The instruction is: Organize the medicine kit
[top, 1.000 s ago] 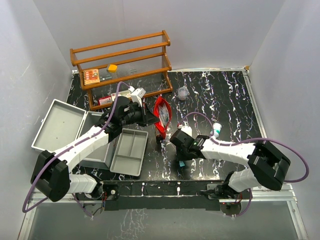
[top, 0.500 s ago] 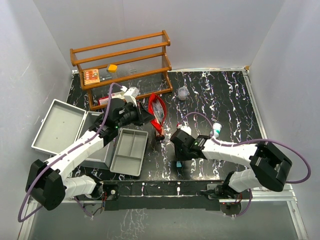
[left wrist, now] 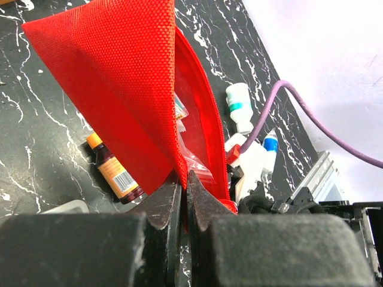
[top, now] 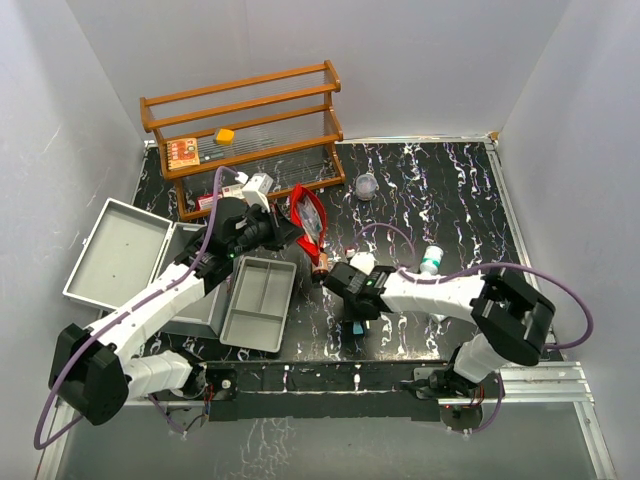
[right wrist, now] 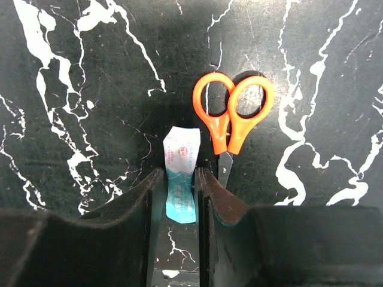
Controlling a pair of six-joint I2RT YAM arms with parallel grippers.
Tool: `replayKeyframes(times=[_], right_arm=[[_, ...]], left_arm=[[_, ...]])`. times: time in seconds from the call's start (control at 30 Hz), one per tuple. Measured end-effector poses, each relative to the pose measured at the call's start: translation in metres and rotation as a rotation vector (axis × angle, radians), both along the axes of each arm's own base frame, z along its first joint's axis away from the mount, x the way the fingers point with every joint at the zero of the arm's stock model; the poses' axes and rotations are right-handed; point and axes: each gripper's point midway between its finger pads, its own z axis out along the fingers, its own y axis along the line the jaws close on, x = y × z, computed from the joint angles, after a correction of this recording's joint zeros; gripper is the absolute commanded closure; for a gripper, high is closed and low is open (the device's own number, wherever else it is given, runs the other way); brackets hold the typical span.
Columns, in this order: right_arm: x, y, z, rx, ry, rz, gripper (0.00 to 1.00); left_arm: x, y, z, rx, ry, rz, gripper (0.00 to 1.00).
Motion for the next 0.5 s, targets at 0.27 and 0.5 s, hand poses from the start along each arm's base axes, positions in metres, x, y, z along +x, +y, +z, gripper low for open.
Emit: replayKeyframes(times=[0.27, 0.5], right_arm=[[0.0024, -0.0001, -0.0001, -0.162, -0.042, -0.031, 0.85], [0.0049, -0.0091, 0.0061, -0.194, -0.084, -0.049, 0.84]], left_arm=[[0.0008, 0.0048, 0.0023, 0.009, -0.011, 0.021, 1.00], [-0.0011, 0.0080, -0.0030, 0.022, -0.004, 0.028, 1.00]])
